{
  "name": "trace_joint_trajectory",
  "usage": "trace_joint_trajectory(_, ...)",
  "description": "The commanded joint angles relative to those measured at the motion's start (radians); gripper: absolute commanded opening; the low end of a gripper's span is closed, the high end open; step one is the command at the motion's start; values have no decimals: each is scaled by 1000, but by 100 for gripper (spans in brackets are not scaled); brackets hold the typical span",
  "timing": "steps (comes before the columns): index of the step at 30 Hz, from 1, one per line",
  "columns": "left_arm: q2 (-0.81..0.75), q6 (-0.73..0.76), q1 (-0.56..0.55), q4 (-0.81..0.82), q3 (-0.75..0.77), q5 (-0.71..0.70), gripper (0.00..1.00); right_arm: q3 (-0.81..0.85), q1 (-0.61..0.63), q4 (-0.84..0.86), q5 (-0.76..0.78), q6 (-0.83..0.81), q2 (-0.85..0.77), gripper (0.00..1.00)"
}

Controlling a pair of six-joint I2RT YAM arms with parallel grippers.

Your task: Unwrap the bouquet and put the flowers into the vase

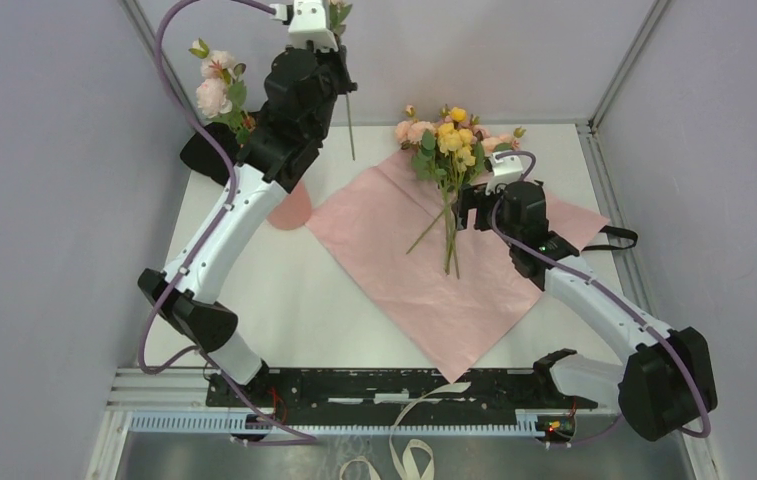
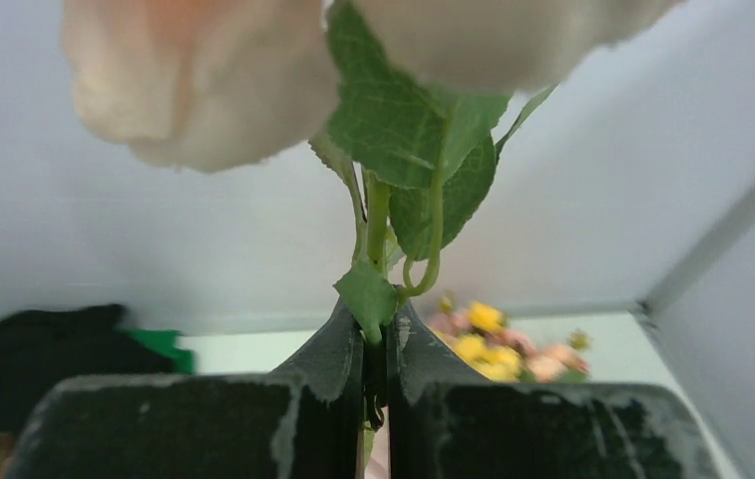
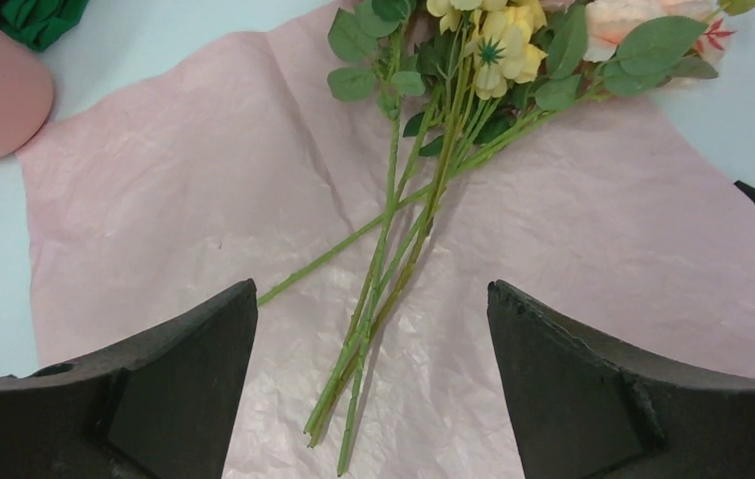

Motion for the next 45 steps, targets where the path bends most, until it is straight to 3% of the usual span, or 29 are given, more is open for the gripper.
trace_joint_trajectory(1,-50,259,32,179,-29,-231,2,-12,-3,78,-33,13,28,91)
trace_joint_trajectory(8,-53,392,92,176,75,-300,2,-35,-2,100,-71,16,74,91)
trace_joint_trajectory(14,-119,354,176,197,-14,-285,2,-33,-2,113,-108,24,98,90)
trace_joint_trajectory(23,-119,322,252,154,0,-258,2,-35,-3,117,-133,33,121,90)
trace_joint_trajectory(38,-203,154,280,201,-322,-233,2,-52,-2,116,-151,25,137,90)
trace_joint_trajectory(40,-213,149,280,201,-355,-232,10,-54,-3,121,-159,30,146,90)
trace_joint_trajectory(45,-238,110,280,230,-410,-245,45,-58,-3,130,-176,37,161,89)
